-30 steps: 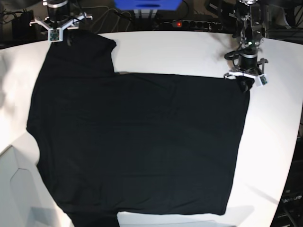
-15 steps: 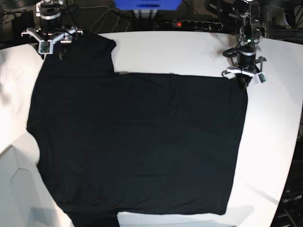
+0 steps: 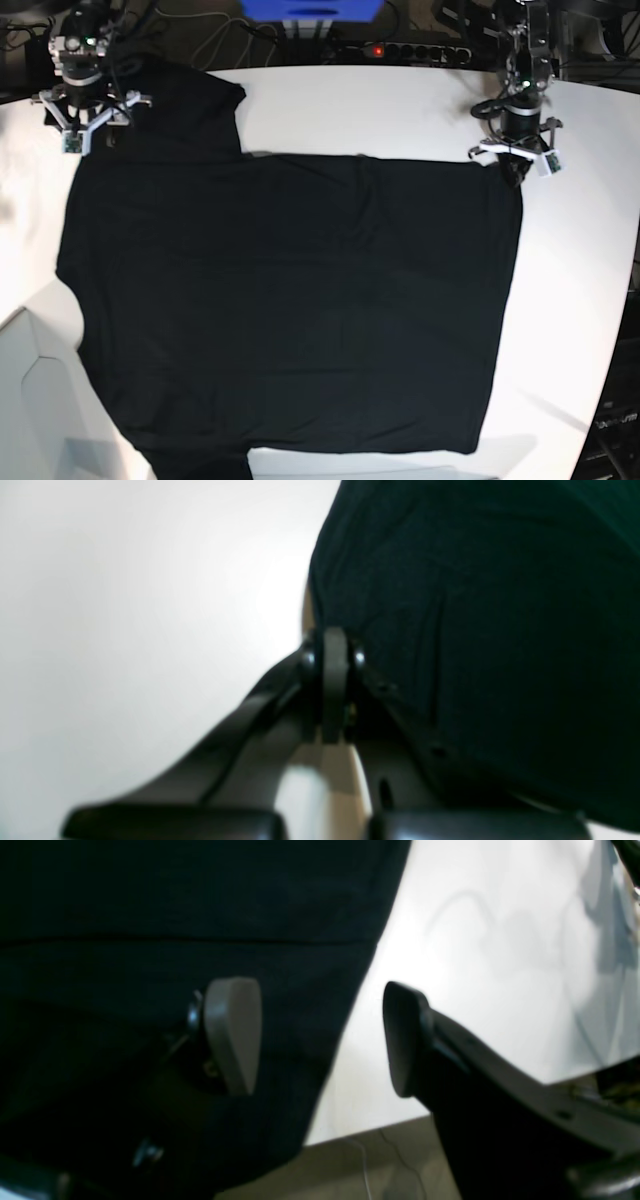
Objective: Fold the T-shirt properly
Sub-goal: 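Move both grippers down to the shoulder corners of the black T-shirt, then close both grippers on the shirt's shoulder corners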
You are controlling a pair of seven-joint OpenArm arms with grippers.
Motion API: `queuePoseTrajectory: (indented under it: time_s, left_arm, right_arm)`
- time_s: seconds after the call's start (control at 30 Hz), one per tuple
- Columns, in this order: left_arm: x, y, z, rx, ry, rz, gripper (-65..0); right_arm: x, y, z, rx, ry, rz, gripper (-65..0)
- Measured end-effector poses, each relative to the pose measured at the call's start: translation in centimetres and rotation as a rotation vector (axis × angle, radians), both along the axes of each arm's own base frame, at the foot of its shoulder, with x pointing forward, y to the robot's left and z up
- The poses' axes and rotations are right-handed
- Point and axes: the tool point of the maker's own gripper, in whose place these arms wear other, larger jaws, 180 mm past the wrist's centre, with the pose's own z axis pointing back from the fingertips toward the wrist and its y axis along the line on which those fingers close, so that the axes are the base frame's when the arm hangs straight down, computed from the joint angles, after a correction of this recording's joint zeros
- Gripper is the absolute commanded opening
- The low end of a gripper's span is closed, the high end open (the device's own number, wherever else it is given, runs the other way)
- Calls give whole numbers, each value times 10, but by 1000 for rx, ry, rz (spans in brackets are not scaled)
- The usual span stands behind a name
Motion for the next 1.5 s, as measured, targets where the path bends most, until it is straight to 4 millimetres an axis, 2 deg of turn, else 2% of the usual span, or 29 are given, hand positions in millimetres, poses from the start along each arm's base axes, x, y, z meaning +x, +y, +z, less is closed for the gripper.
queuePoseTrajectory:
  time_s: [0.23,0.47,0.57,0.67,0.73,0.9,1.07,1.2,1.4,1.5]
  left_arm:
    - [0,0,0,0,0,0,-650]
    - [0,0,0,0,0,0,-650]
    - [0,0,0,0,0,0,-650]
    - [0,0,0,0,0,0,-650]
    - [0,0,0,0,0,0,-650]
    - [0,0,0,0,0,0,-650]
    - [-3,-3,3,-4,10,-9,-650]
    - [-11,0,11,-2,25,-1,-650]
    - [3,-6,39,17,-51,-27,-650]
    - [-2,-10,51,29,-66,-43,-650]
  right_arm:
    - [-20,-2,-34,41,106,-27,-260]
    - [-19,-3,-43,65,83,-33,-276]
    - [-17,2,-44,75,81,7,-365]
    - [-15,14,-47,103,104,117,-535]
    - [-13,17,-47,115,103,127,-650]
    - [-11,17,-46,111,104,131,-650]
    - [-13,12,-34,58,139,143,-650]
    - [3,-2,-1,-13,51,136,-650]
    - [27,1,28,-47,-46,157,-650]
    - [32,1,33,-52,-65,160,-650]
